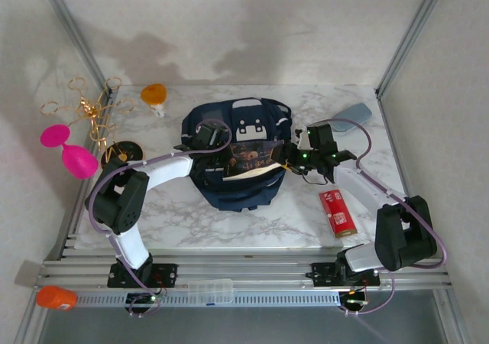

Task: Pack the student bag
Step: Pick up the book from the student bag.

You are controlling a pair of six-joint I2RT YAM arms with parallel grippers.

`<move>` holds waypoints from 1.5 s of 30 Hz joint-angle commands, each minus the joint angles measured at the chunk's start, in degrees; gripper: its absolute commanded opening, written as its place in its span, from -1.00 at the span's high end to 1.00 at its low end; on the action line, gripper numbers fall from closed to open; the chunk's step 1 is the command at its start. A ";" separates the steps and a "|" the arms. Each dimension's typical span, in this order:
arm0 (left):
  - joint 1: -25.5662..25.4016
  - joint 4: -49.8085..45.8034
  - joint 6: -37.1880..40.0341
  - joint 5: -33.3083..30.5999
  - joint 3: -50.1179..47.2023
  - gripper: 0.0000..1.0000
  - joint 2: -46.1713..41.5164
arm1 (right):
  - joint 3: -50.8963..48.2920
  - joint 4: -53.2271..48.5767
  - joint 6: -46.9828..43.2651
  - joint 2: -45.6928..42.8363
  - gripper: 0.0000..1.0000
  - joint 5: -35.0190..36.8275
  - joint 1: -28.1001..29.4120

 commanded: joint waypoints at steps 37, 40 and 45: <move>5.94 1.01 27.49 15.07 -0.98 -0.81 -26.63 | 25.62 -10.81 -32.50 0.41 1.00 -17.01 -1.25; 6.00 2.78 34.12 21.07 1.42 -0.97 -26.35 | 28.02 -13.50 -36.59 -0.62 1.00 -18.60 -2.07; 7.46 2.10 42.18 25.96 5.81 -0.99 -25.18 | 31.72 -17.95 -44.18 -1.80 1.00 -19.00 -3.60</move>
